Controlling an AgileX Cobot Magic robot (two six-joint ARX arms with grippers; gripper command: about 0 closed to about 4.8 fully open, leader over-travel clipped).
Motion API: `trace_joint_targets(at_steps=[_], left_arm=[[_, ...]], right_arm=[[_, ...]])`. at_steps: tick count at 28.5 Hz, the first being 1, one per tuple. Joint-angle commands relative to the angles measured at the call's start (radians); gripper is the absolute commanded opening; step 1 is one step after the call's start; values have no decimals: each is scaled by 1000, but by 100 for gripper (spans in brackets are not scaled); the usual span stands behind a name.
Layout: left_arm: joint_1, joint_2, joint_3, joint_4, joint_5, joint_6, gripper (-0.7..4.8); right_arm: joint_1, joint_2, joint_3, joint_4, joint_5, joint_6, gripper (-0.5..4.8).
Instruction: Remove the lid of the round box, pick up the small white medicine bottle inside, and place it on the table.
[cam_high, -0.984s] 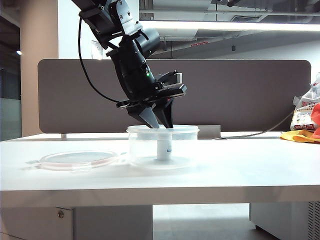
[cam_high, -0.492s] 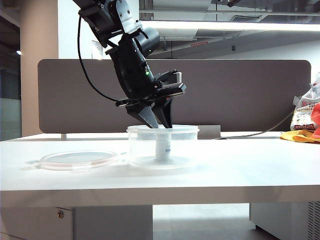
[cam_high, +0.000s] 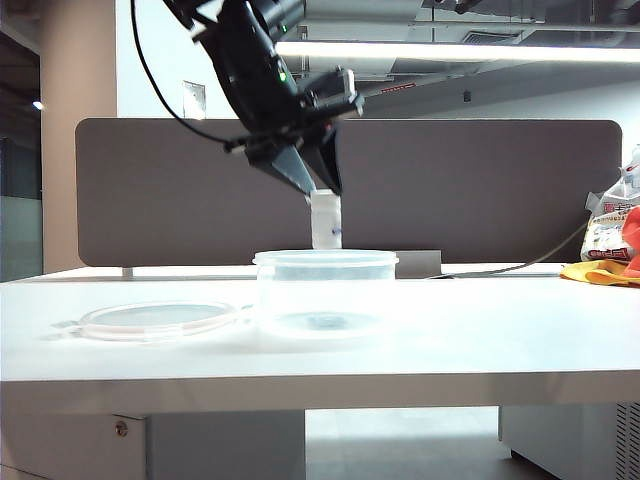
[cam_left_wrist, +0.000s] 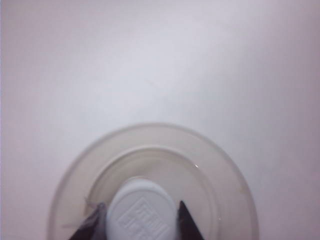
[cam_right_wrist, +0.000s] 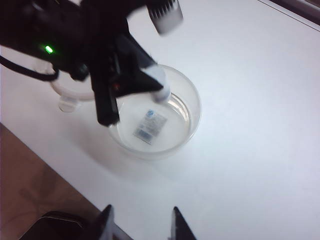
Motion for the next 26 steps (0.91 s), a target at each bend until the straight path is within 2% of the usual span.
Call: trace_joint_targets(at_steps=[1,5,14,26], left_arm=[[14,-35,3,13,-39,32,105],[39,-64,3,11,-77,46,57],[148,-72,3,-33,-78,15,57],[323,-67,3,8,-78,-12,57]], right_arm=[[1,-4,3,0,-1,-3,148],[1,-4,3,-10,-1,-3,148],[1,-4,3,-32,-1,-3,148],[1,-4,3,-35,-1,-3,148]])
